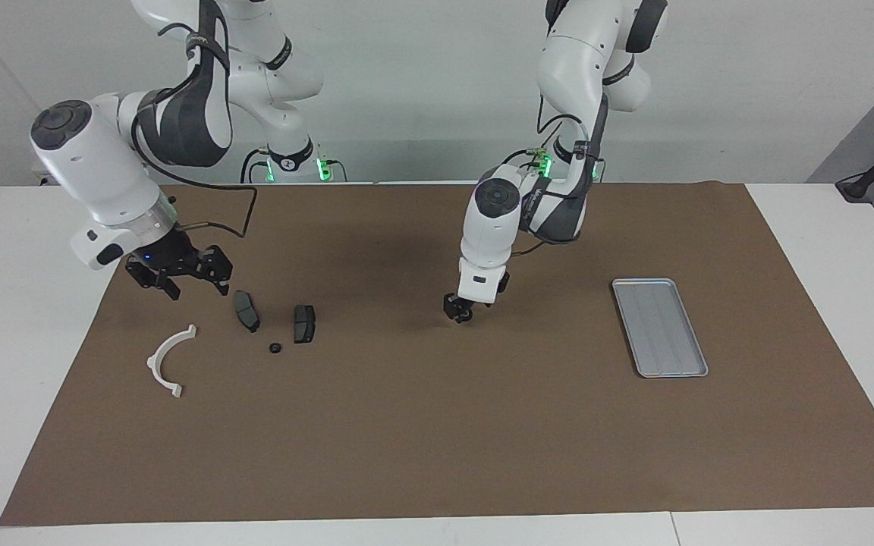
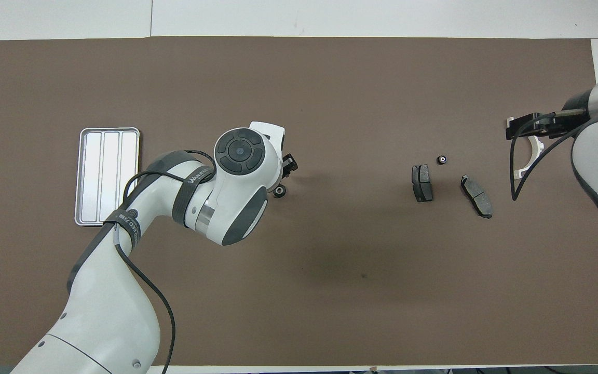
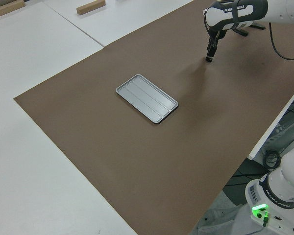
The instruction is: Pick bearing gear from pile to tray
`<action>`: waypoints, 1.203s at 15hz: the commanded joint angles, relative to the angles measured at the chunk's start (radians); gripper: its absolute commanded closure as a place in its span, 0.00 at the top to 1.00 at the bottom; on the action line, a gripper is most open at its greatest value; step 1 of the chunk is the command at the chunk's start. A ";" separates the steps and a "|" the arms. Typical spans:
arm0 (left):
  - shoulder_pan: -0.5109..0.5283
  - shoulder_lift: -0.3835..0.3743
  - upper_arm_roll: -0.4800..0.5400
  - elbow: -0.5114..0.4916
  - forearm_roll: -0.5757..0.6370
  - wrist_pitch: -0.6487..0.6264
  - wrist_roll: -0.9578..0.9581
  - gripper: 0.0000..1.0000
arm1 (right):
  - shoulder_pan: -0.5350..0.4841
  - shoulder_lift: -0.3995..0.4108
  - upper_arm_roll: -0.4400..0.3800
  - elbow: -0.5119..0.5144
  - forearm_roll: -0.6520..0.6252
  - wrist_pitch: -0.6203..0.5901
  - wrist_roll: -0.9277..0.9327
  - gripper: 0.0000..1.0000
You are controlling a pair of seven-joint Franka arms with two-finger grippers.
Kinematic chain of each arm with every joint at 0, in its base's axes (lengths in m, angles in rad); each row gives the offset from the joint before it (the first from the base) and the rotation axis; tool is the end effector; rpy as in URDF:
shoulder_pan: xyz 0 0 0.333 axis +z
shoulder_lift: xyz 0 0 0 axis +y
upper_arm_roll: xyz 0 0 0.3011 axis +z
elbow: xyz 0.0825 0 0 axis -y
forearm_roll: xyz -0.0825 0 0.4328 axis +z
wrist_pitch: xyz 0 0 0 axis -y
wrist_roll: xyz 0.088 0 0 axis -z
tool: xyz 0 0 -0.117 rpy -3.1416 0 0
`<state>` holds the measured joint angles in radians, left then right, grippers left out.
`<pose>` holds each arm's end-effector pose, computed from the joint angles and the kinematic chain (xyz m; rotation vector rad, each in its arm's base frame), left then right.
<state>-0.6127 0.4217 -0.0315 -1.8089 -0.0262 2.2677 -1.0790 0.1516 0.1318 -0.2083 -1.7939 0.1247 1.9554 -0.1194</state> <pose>0.5464 -0.4103 0.2603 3.0123 0.6962 -0.0015 0.6469 -0.0234 0.4354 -3.0549 -0.0305 -0.0622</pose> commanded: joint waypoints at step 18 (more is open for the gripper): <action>-0.030 0.006 0.019 -0.052 0.000 0.082 -0.018 0.50 | 0.062 0.209 0.095 -0.041 -0.085 0.330 0.084 0.75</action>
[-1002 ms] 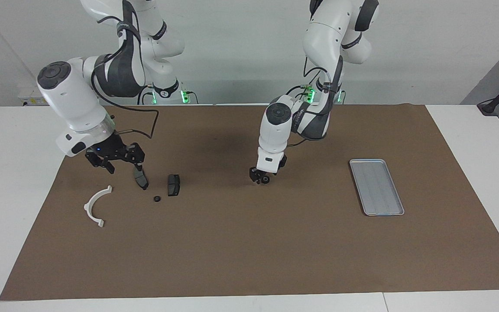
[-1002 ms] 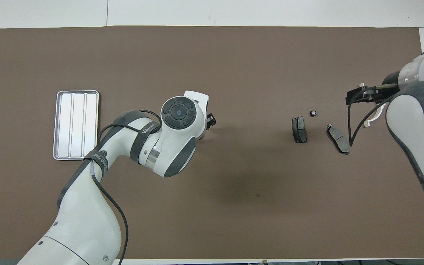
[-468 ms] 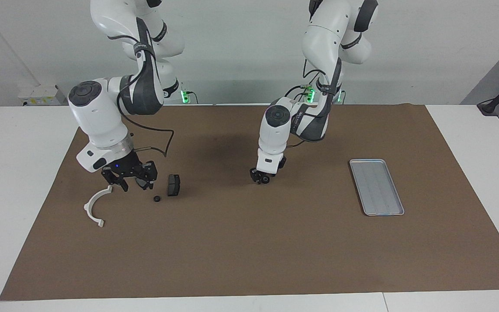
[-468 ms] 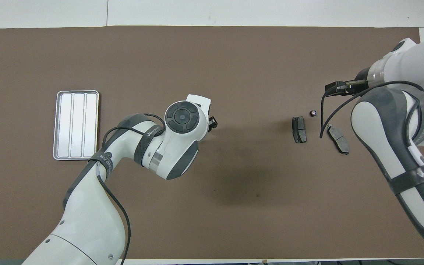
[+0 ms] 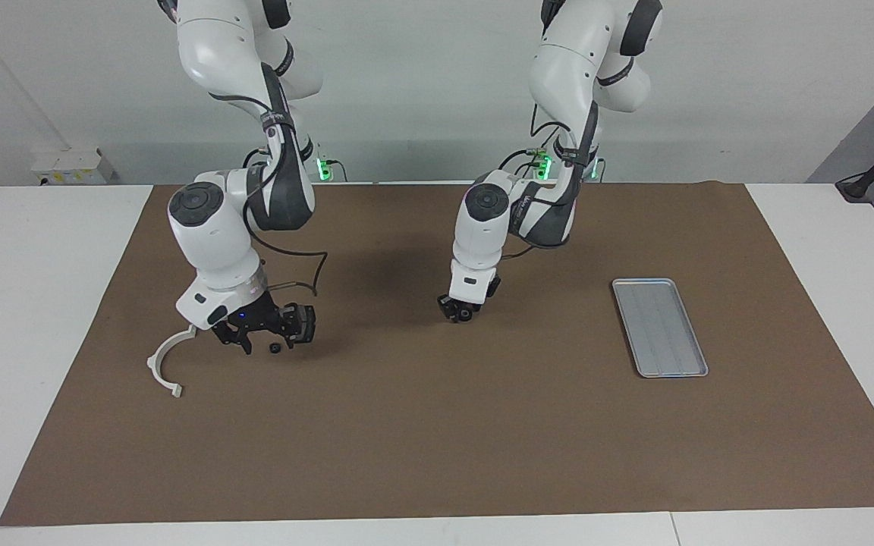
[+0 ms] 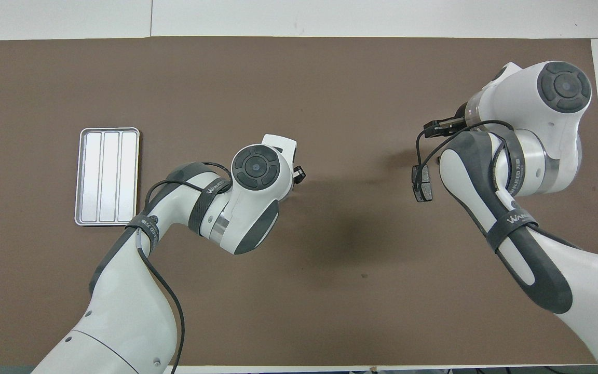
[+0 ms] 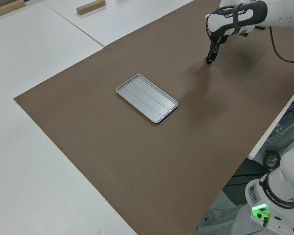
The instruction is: Pick bearing gear from pile to tray
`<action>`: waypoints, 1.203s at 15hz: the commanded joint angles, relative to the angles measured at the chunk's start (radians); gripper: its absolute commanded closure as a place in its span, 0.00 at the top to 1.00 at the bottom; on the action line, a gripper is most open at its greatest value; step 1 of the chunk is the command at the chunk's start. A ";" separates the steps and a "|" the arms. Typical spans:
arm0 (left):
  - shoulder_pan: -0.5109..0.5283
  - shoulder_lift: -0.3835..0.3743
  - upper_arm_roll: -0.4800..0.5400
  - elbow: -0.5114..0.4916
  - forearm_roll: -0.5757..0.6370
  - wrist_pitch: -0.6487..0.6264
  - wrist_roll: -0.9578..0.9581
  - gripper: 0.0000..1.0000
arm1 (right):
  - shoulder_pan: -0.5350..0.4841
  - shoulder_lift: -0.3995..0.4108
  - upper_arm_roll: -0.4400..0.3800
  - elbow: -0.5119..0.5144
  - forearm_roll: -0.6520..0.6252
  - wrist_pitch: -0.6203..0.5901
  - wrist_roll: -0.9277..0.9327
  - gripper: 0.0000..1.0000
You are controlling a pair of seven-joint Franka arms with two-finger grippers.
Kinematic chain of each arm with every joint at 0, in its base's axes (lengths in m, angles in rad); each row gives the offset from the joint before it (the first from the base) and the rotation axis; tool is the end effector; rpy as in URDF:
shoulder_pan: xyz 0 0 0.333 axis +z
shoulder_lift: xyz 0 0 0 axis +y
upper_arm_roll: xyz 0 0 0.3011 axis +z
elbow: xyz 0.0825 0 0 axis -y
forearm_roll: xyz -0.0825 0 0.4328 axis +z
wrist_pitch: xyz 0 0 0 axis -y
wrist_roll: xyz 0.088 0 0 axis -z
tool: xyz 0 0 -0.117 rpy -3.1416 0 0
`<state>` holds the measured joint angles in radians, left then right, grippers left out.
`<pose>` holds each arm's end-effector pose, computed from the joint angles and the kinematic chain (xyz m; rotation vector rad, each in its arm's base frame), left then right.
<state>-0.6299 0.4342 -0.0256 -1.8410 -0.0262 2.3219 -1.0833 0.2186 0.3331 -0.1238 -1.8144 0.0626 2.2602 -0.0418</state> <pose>0.5375 -0.4134 0.2414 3.0092 0.6854 0.0109 0.6812 0.0710 0.3190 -3.1181 -0.1695 -0.1804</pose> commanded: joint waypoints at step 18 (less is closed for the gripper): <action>0.077 -0.081 0.042 0.049 0.032 -0.229 0.052 0.00 | -0.028 -0.011 0.010 -0.166 -0.020 0.013 -0.079 0.61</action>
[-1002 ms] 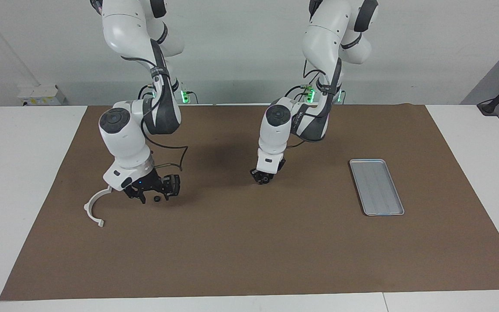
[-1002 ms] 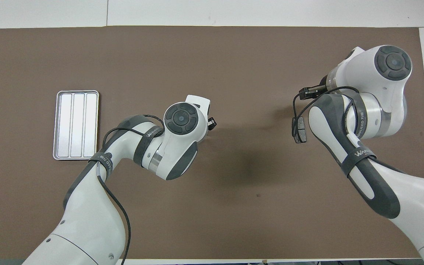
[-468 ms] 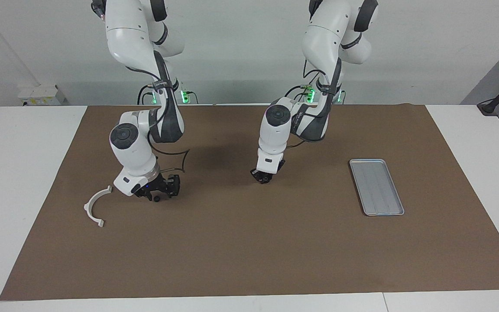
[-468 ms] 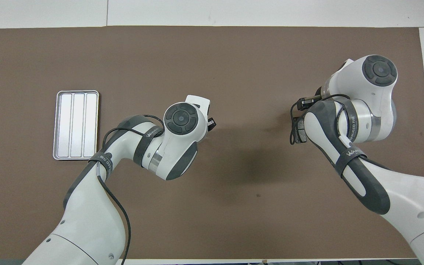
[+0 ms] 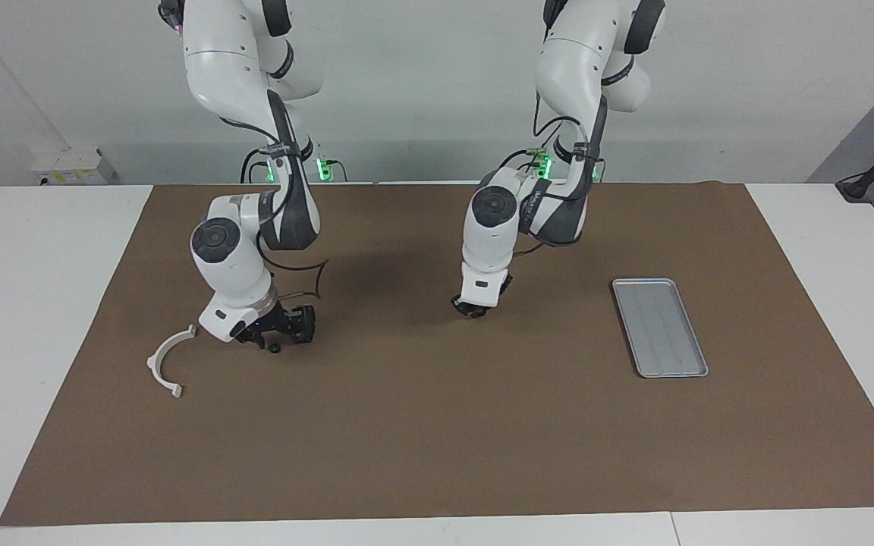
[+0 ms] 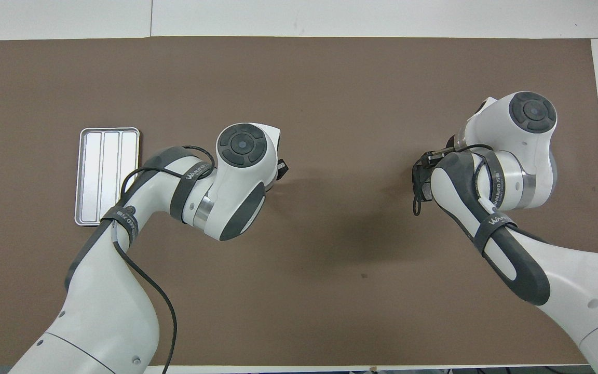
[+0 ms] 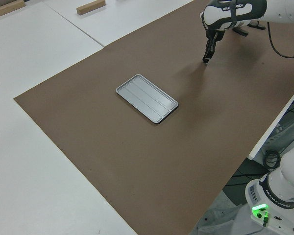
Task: Pick bearing gear from pile to tray
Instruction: 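Carry the black part to the silver tray with the left gripper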
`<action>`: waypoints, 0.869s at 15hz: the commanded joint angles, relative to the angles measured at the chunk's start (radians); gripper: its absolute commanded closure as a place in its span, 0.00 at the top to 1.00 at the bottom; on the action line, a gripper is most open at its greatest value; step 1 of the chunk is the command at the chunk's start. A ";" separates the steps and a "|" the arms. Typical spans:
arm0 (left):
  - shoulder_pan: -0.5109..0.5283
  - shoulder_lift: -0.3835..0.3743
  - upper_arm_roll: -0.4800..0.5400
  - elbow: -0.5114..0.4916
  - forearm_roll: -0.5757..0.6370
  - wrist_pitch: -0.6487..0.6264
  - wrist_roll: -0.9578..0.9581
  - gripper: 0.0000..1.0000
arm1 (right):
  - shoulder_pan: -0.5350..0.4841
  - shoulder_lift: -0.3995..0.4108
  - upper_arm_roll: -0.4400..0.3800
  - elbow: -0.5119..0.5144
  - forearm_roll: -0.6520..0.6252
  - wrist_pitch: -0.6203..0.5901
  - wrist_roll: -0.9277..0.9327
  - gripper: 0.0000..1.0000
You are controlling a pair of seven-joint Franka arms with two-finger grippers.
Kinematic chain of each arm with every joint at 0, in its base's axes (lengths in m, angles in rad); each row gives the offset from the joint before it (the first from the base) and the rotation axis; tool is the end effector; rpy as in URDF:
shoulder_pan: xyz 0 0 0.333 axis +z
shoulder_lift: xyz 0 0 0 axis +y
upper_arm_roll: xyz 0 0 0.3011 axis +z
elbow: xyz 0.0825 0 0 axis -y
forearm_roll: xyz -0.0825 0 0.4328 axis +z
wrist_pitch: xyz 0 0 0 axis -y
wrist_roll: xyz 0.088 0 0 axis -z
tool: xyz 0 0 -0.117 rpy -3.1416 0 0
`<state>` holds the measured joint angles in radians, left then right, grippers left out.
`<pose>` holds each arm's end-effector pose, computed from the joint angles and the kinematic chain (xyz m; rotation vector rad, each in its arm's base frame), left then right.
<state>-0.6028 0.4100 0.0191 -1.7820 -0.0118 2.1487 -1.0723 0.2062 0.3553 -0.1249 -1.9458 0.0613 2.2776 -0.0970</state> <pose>0.5655 -0.3749 0.2708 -3.0165 -0.7603 0.0479 0.6427 0.0554 0.2420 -3.1302 -0.2278 0.0315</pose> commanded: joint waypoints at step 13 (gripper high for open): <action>0.466 -0.287 -0.004 -0.166 0.018 -0.201 0.708 0.00 | -0.021 -0.029 0.011 -0.041 -0.018 0.026 -0.044 0.53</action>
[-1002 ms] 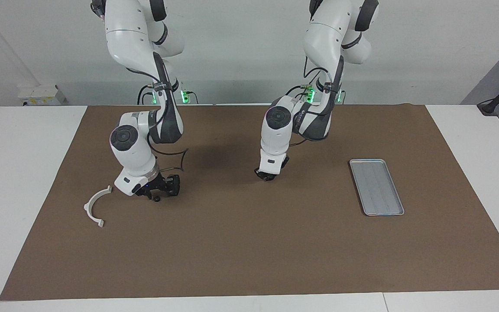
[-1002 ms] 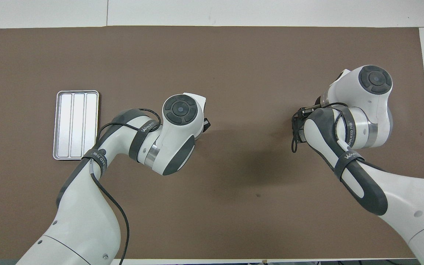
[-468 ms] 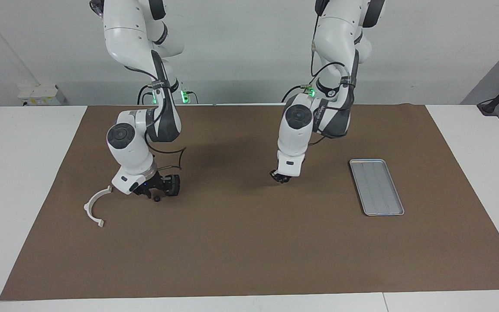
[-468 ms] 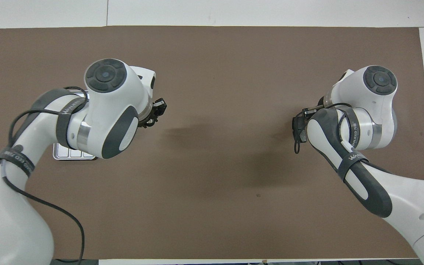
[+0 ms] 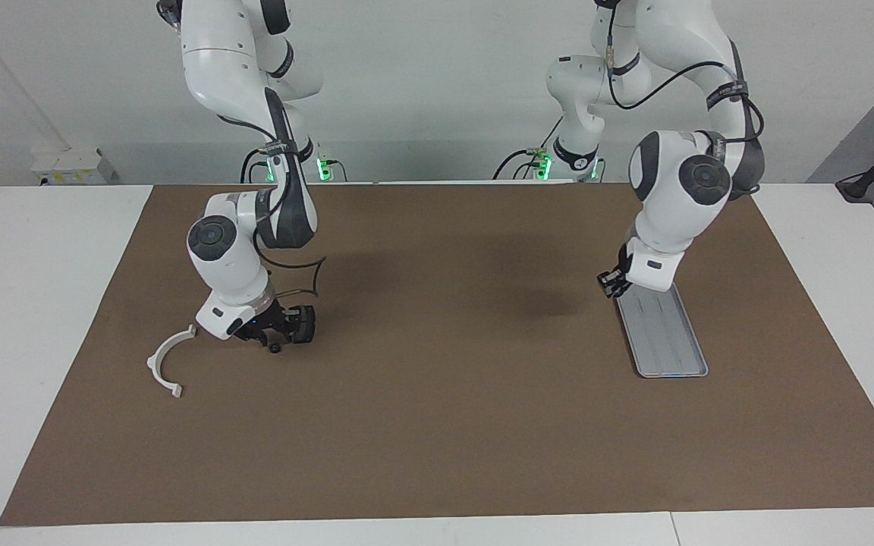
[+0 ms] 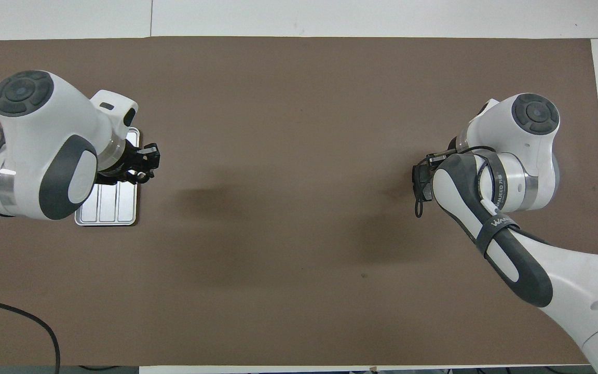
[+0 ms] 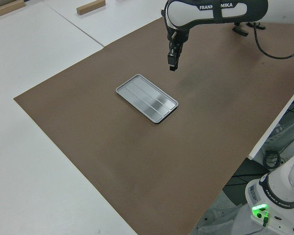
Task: Pick bearing gear from pile to tray
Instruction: 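Carry the black part to the silver tray with the left gripper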
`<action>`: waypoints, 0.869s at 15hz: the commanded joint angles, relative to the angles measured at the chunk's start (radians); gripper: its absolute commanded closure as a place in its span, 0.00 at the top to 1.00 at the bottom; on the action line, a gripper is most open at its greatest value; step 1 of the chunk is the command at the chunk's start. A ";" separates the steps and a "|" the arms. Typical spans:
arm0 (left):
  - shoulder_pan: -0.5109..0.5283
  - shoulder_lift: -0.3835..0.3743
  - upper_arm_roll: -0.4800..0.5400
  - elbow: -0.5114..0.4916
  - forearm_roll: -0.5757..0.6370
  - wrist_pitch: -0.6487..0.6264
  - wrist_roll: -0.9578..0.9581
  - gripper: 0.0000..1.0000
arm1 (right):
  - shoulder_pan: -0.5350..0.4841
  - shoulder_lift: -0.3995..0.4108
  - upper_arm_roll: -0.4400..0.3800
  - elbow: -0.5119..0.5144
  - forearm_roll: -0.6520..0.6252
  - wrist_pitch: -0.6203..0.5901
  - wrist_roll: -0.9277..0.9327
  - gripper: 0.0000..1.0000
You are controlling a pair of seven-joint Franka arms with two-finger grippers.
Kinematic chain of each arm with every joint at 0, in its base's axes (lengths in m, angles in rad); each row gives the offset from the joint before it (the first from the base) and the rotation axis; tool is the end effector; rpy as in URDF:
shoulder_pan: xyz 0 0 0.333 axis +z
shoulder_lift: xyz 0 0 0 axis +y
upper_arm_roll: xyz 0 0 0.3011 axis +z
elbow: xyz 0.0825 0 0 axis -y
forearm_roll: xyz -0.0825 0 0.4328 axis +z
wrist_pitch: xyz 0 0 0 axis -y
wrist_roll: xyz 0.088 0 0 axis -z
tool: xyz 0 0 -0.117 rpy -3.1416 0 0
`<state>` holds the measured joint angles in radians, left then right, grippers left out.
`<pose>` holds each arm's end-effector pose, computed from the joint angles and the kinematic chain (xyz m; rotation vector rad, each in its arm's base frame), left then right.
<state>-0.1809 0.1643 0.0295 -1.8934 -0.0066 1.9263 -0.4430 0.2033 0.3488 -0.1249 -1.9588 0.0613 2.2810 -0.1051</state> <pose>0.6164 -0.0949 0.3595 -3.0647 -0.4541 0.1953 0.6394 0.0530 0.2404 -3.1289 -0.2350 0.0364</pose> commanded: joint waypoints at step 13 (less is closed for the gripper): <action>0.149 -0.127 -0.014 -0.351 0.013 0.388 0.250 0.00 | -0.027 -0.008 0.011 -0.040 -0.014 0.063 -0.048 0.12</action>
<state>-0.0762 0.0731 0.0243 -2.1912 -0.0066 2.2590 -0.2427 0.1921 0.3490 -0.1258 -1.9801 0.0612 2.3208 -0.1349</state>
